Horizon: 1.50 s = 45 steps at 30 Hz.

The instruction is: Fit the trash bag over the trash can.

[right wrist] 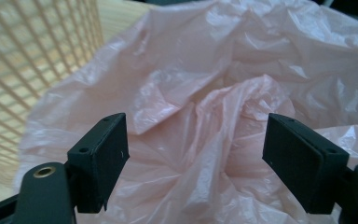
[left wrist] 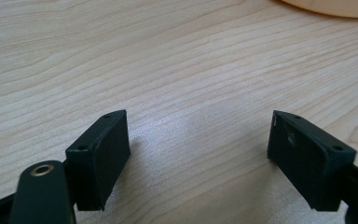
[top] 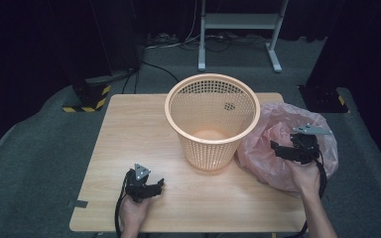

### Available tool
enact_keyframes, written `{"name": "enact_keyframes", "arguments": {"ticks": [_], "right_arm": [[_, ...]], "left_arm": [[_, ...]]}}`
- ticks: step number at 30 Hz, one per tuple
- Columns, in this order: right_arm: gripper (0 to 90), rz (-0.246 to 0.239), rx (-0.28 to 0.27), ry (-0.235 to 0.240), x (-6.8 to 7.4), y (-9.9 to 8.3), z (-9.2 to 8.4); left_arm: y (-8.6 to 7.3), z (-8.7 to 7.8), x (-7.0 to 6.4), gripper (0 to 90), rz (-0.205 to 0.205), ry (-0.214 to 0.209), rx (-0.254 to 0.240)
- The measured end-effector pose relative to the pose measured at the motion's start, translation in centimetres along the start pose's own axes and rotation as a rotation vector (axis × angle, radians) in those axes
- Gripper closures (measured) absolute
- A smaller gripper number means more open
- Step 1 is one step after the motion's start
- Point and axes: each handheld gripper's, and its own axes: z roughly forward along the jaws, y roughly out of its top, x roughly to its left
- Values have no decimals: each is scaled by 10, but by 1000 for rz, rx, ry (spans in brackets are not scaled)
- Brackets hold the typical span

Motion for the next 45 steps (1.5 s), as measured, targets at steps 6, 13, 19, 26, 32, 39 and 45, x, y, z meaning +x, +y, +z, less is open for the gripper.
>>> {"name": "enact_keyframes", "arguments": {"ticks": [6,13,19,26,32,39,45], "right_arm": [[209,18,81,-19,-4,4,17],[213,4,106,-31,-2,8,25],[213,22,132,-43,-8,6,37],[214,38,168,-52,-11,4,48],[219,58,227,-54,-14,-4,65],[232,89,256,-51,-20,-16,77],[251,105,268,-49,-24,-22,83]], "left_arm": [[0,0,0,210,1,1,1],[0,0,0,209,1,2,1],[0,0,0,209,1,2,0],[0,0,0,210,1,2,1],[0,0,0,209,1,2,1],[0,0,0,210,1,2,1],[0,0,0,210,2,3,2]]}}
